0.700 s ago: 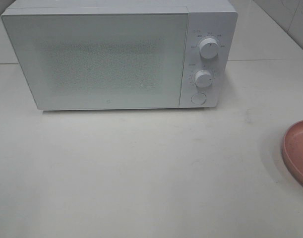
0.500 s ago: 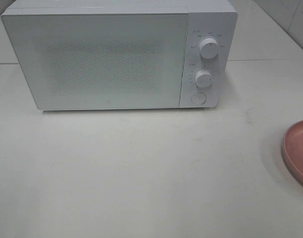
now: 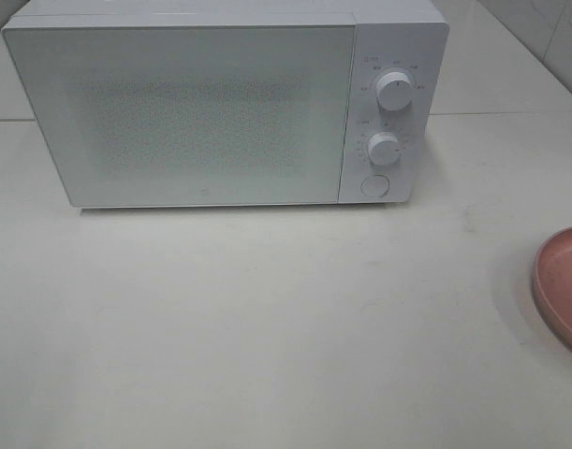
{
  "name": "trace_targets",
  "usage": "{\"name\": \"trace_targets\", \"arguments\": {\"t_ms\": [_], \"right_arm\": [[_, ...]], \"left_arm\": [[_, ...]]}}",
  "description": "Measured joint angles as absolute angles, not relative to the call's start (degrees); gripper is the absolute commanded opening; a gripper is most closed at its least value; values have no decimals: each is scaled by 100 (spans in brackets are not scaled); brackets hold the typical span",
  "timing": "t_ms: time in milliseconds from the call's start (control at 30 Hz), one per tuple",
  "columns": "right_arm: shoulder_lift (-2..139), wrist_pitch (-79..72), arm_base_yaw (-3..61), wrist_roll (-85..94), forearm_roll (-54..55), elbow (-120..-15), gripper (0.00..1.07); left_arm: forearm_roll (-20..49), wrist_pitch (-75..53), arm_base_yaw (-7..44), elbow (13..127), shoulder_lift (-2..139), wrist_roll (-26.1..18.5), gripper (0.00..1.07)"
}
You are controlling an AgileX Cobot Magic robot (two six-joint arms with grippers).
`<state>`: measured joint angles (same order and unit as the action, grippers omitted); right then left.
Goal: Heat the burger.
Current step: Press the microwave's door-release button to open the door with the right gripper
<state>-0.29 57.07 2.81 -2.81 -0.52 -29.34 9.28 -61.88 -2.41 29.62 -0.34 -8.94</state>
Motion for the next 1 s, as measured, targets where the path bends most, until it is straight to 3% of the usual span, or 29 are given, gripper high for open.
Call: {"name": "trace_targets", "arguments": {"t_ms": [1000], "right_arm": [[2412, 4011, 281, -281, -52, -3249, 76]], "left_arm": [[928, -6182, -241, 2962, -34, -894, 98]]}}
